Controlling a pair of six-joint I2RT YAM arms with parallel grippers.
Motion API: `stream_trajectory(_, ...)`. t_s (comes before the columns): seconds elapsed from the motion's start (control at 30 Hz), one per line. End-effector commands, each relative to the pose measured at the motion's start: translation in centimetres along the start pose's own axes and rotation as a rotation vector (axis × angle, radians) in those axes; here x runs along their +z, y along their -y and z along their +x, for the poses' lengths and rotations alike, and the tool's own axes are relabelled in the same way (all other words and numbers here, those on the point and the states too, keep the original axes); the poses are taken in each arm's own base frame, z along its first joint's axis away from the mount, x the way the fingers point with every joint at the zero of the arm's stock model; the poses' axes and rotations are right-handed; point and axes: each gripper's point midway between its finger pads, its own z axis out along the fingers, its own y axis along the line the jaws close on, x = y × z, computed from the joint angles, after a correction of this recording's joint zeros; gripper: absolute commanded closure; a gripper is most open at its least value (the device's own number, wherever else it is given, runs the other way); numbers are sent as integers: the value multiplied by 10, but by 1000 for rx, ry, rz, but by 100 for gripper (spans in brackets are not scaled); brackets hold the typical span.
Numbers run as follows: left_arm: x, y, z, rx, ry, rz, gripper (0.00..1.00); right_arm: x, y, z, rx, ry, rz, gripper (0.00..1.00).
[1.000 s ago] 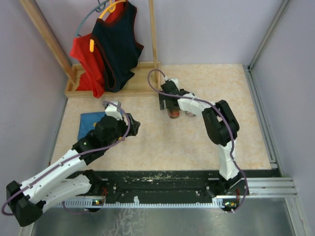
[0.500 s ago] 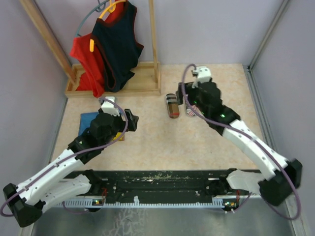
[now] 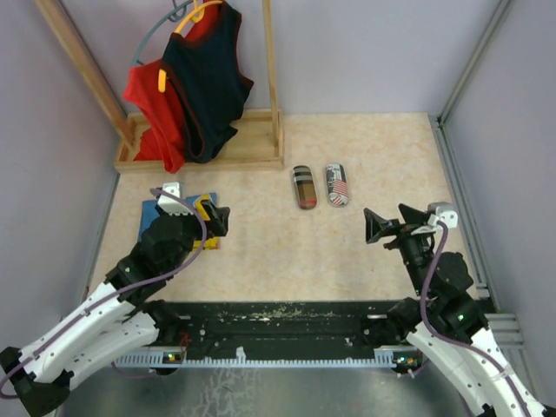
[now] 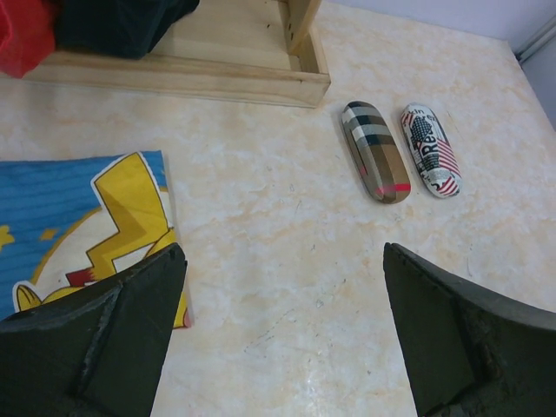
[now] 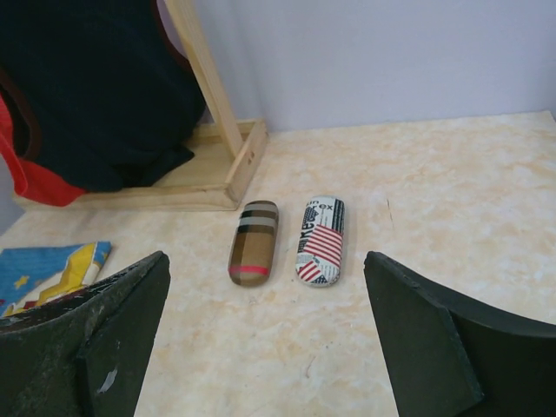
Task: Organize the sunglasses
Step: Reset both arms
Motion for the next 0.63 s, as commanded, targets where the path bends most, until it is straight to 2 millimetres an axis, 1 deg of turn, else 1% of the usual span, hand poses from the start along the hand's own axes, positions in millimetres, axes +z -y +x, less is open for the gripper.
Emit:
stream_trajectory(0.0, -10, -14, 6, -70, 50, -7, 0, -14, 9, -4, 115, 60, 32, 7)
stream_trajectory(0.07, -14, -19, 9, -80, 59, -4, 0, -18, 10, 5, 139, 39, 34, 7)
stream_trajectory(0.2, -19, -34, 21, -104, 64, -42, 0, -20, 11, 32, 160, -23, 33, 7)
stream_trajectory(0.27, -21, -38, 27, -115, 65, -46, 0, -21, 11, 41, 176, -36, 36, 7)
stream_trajectory(0.43, -22, -46, 37, -142, 70, -63, 0, -19, 12, 46, 198, -29, 40, 6)
stream_trajectory(0.6, -26, -52, 38, -152, 62, -89, 0, -18, 13, 48, 188, -36, 45, 6)
